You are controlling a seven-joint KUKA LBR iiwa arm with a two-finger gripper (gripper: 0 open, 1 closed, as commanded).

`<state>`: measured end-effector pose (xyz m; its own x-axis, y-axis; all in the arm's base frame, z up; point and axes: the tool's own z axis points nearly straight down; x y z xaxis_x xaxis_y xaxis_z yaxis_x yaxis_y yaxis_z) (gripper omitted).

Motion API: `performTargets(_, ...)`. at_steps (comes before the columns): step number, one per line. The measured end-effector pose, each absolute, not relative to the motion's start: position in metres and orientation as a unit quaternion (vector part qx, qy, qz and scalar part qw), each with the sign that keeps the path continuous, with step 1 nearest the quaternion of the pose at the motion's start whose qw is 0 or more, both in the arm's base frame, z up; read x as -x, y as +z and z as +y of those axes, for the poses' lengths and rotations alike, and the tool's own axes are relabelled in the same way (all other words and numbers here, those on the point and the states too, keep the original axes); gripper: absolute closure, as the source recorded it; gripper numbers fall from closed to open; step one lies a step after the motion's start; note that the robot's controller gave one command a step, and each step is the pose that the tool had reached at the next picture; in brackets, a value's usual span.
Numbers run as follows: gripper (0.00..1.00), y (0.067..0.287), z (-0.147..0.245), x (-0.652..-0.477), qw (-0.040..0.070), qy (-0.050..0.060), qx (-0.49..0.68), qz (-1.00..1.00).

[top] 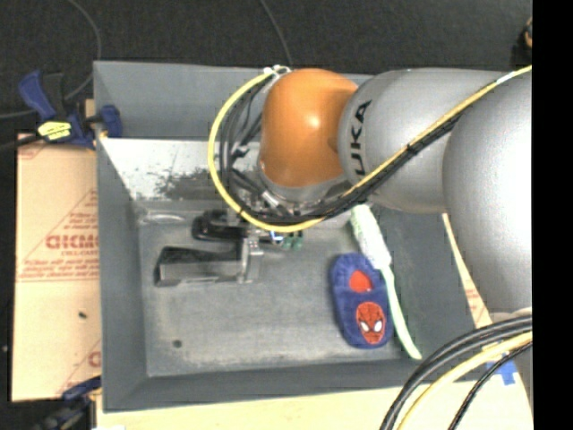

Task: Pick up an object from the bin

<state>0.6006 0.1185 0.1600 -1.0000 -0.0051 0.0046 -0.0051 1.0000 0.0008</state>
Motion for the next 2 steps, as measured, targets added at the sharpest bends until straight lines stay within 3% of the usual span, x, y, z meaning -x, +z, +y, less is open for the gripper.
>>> performTargets(1,0.0,0.165,0.118,-0.602,-0.002,-0.001,0.0,-1.0)
performTargets(2,0.0,0.067,0.156,-0.579,0.004,-0.001,0.064,-0.998)
